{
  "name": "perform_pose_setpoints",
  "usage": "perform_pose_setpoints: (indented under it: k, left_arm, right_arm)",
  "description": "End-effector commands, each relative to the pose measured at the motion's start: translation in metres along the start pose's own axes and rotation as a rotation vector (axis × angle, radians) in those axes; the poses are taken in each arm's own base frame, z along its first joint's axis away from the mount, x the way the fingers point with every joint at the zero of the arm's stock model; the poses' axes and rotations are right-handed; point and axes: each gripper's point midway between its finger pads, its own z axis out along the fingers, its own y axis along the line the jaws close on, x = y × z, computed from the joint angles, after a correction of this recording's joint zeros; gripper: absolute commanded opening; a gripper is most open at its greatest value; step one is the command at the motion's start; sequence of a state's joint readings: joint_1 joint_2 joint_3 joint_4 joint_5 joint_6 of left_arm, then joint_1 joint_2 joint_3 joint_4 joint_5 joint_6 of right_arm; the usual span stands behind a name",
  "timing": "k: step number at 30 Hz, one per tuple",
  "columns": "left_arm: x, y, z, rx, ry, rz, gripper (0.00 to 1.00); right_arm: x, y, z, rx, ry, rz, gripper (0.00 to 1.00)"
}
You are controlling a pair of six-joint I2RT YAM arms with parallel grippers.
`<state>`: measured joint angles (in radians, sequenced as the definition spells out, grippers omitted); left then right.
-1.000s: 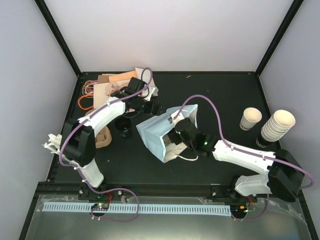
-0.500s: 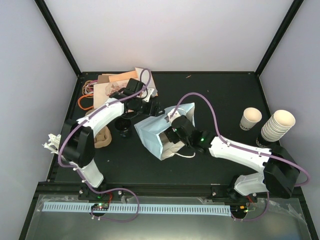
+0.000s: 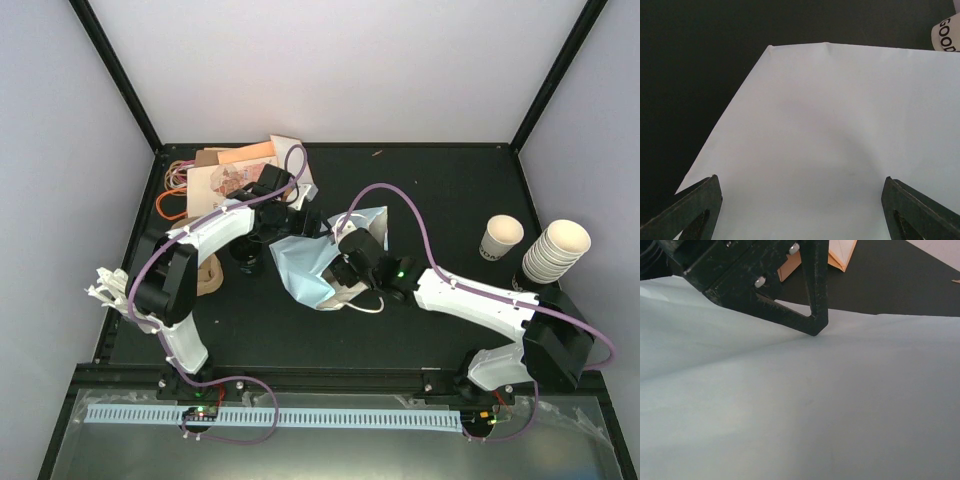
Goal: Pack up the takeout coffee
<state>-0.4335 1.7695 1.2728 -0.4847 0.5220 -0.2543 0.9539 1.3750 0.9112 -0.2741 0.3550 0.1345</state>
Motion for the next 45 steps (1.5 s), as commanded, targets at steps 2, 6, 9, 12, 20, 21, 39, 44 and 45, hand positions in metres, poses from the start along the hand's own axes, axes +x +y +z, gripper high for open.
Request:
perform_pose_setpoints:
  k: [2,6,9,12,20,21,39,44,45]
  left_arm:
    - [0.023,0.014,0.02,-0.032,0.079,-0.025,0.89]
    - [0.02,0.015,0.018,-0.036,0.078,-0.025,0.9]
    - [0.013,0.007,0.011,0.005,0.064,-0.028,0.91]
    - [0.006,-0.002,0.005,0.056,0.047,-0.037,0.91]
    - [0.015,0.001,0.015,0.1,0.087,-0.094,0.91]
    - [0.015,0.0,0.015,0.106,0.087,-0.096,0.91]
    - [0.031,-0.034,0.016,0.27,0.114,-0.153,0.91]
    - [0.042,-0.045,0.019,0.296,0.134,-0.155,0.91]
    - [0.044,-0.049,0.02,0.301,0.137,-0.153,0.91]
  right_arm:
    - [-0.012,-0.001,-0.003,-0.002,-0.01,-0.01,0.41]
    - [-0.018,-0.005,-0.006,0.015,-0.016,-0.013,0.41]
    - [-0.024,-0.007,-0.012,0.014,-0.033,-0.01,0.41]
    - [-0.028,-0.009,-0.019,0.017,-0.043,-0.01,0.41]
    - [-0.035,-0.013,-0.034,0.01,-0.051,-0.006,0.41]
    - [-0.035,-0.013,-0.036,0.009,-0.048,-0.007,0.41]
    - [-0.023,-0.017,-0.055,-0.014,0.005,-0.015,0.4]
    - [-0.015,-0.015,-0.063,-0.041,0.029,-0.013,0.4]
    - [-0.014,-0.015,-0.065,-0.046,0.038,-0.011,0.4]
